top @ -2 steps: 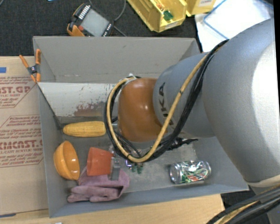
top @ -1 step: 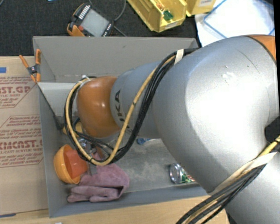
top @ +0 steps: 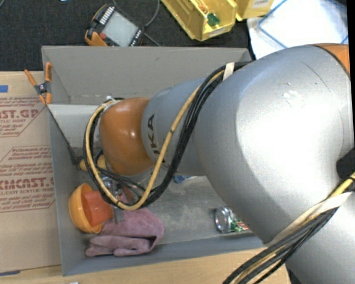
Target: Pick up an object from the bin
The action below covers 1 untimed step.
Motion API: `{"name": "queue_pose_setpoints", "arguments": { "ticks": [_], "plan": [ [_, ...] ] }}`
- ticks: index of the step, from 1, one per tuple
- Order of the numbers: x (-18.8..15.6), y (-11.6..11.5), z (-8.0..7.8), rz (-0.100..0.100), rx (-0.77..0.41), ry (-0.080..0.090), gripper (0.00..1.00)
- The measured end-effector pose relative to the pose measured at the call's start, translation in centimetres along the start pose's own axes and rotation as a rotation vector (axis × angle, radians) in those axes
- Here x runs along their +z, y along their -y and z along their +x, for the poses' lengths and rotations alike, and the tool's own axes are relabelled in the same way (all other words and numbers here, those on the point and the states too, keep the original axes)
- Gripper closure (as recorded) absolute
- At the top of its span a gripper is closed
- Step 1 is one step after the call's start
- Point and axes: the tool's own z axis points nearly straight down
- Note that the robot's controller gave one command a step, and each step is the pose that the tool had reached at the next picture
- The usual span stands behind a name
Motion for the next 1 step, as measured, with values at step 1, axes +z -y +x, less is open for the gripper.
{"name": "queue_pose_setpoints", "arguments": {
  "ticks": [1],
  "plan": [
    [-0.45,-0.27,0.25,0.009,-0.022,0.006,1.0]
  ]
}}
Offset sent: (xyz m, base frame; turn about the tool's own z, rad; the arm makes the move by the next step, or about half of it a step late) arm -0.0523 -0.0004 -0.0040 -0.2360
